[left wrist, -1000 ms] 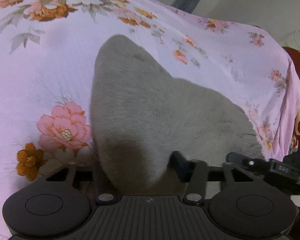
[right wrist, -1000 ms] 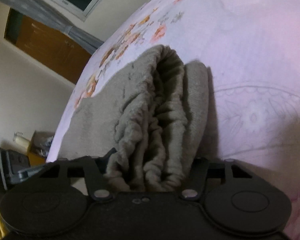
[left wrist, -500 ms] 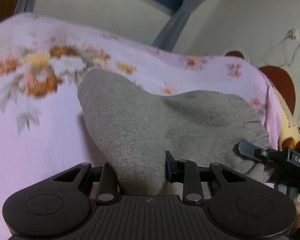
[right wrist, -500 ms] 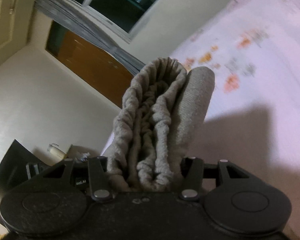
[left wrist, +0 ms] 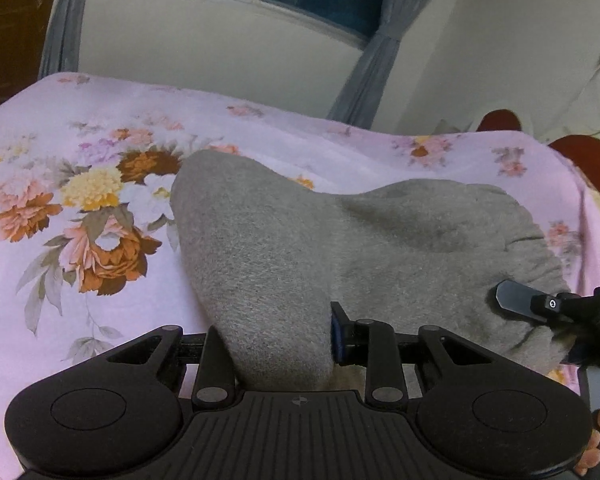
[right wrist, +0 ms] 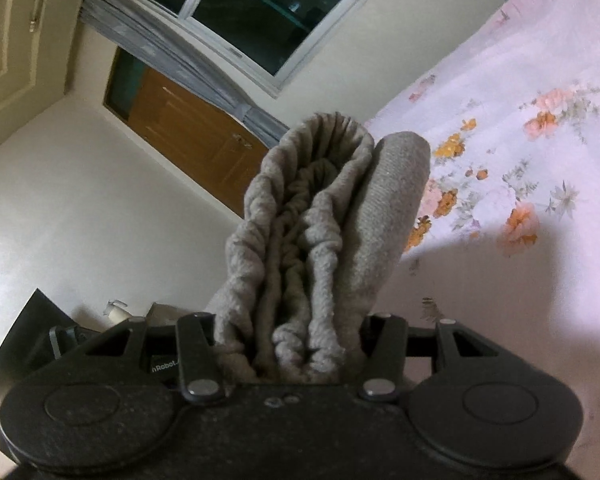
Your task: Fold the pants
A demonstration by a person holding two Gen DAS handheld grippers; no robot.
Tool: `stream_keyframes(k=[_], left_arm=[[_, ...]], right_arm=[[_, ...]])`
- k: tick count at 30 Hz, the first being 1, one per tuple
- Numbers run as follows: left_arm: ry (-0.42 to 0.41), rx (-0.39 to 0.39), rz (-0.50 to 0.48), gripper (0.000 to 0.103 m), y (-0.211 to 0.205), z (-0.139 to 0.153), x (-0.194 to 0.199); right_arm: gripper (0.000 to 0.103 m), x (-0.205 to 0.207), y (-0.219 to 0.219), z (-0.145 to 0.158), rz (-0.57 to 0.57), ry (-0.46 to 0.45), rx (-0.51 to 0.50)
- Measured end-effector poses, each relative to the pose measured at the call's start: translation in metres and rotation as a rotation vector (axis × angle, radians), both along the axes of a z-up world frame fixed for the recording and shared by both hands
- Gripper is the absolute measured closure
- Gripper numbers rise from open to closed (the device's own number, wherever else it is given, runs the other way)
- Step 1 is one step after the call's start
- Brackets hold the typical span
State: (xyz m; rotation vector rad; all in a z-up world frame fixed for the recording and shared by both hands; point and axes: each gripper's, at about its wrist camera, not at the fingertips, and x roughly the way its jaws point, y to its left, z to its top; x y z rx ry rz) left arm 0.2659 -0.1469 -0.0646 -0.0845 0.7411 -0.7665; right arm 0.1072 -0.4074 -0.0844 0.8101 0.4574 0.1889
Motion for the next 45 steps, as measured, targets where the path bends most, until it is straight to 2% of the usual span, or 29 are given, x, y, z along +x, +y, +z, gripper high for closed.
stream_keyframes(k=[9, 14, 17, 20, 21, 22, 23, 25, 28, 30, 35, 37, 39, 41, 45], left_arm=[[-0.002, 0.079, 0.004, 0.073, -0.024, -0.034, 0.022], [0.032, 0.136, 0.008, 0.073, -0.032, -0.063, 0.029], [0.017, 0.171, 0.018, 0.07, -0.033, -0.081, 0.029], [0.011, 0.188, 0.049, 0.048, -0.029, -0.093, 0.031], [0.012, 0.21, 0.062, 0.033, -0.029, -0.097, 0.032], [0.007, 0.232, 0.075, 0.026, -0.028, -0.103, 0.033], [0.013, 0.236, 0.075, 0.023, -0.026, -0.108, 0.034], [0.029, 0.244, 0.092, 0.009, -0.021, -0.116, 0.033], [0.045, 0.237, 0.106, 0.004, -0.013, -0.119, 0.031], [0.054, 0.234, 0.119, 0.004, -0.008, -0.117, 0.03], [-0.065, 0.251, 0.13, 0.004, 0.003, -0.093, 0.008], [-0.106, 0.23, 0.124, 0.004, 0.006, -0.082, -0.001], [-0.127, 0.211, 0.113, 0.004, 0.004, -0.071, -0.009], [-0.135, 0.203, 0.093, 0.004, -0.003, -0.064, -0.017], [-0.13, 0.254, 0.061, 0.004, -0.018, -0.071, -0.031]], right_arm=[[0.052, 0.021, -0.01, -0.031, -0.028, 0.067, 0.015], [0.052, 0.028, -0.017, -0.058, -0.051, 0.144, 0.025], [0.051, 0.028, -0.023, -0.076, -0.077, 0.184, 0.03], [0.049, 0.025, -0.032, -0.093, -0.111, 0.216, 0.044], [0.047, 0.024, -0.033, -0.097, -0.119, 0.233, 0.03], [0.045, 0.023, -0.034, -0.102, -0.129, 0.254, 0.017], [0.041, 0.022, -0.034, -0.106, -0.139, 0.275, 0.006], [0.039, 0.019, -0.032, -0.11, -0.147, 0.285, -0.011], [0.034, 0.016, -0.027, -0.105, -0.163, 0.295, -0.041], [0.025, 0.016, -0.024, -0.098, -0.184, 0.307, -0.081], [0.015, -0.005, -0.022, -0.071, -0.279, 0.264, -0.156], [0.017, -0.012, -0.016, -0.054, -0.285, 0.226, -0.201], [0.027, -0.008, 0.0, -0.036, -0.26, 0.189, -0.309], [0.031, -0.008, 0.022, -0.021, -0.225, 0.158, -0.405], [0.035, 0.001, 0.054, -0.02, -0.177, 0.175, -0.514]])
